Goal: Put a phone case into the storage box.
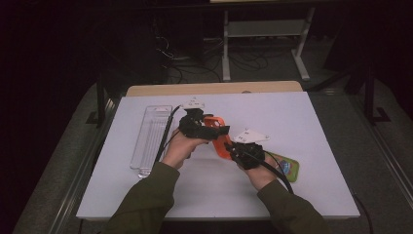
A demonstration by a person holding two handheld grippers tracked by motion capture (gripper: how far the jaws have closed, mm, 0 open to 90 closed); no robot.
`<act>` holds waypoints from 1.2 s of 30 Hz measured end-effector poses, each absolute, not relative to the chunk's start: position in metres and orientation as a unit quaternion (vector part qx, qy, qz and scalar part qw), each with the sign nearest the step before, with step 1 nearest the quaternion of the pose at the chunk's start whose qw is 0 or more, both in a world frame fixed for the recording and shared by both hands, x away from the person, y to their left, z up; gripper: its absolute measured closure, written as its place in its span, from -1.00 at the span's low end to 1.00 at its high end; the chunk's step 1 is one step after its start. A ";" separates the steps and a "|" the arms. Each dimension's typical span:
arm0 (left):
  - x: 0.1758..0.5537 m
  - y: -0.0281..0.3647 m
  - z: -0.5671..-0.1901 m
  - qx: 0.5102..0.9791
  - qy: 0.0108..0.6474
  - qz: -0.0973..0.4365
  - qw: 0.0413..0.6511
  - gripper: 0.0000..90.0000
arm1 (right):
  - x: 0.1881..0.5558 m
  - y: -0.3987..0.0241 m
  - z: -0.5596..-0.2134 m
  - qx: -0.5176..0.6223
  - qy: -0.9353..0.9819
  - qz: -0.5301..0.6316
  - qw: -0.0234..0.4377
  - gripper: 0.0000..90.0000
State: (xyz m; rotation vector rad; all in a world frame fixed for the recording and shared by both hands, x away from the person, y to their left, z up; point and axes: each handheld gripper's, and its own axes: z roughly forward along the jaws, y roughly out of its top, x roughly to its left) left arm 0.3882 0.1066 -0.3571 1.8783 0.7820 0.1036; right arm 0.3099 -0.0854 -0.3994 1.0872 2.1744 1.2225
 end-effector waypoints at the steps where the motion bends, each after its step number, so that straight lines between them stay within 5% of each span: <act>1: 0.388 0.107 -0.357 0.786 0.325 0.042 0.525 -0.70 | 0.310 -0.086 -0.400 0.390 0.782 0.439 0.208 0.81; 18: 0.385 0.109 -0.354 0.788 0.314 0.048 0.528 -0.65 | 0.310 -0.085 -0.400 0.381 0.785 0.446 0.197 0.72; 25: 0.386 0.111 -0.354 0.794 0.308 0.047 0.523 -0.64 | 0.312 -0.084 -0.403 0.382 0.795 0.437 0.177 -0.02; 36: 0.390 0.122 -0.348 0.792 0.310 0.060 0.523 -0.60 | 0.312 -0.099 -0.397 0.360 0.810 0.437 0.151 -0.69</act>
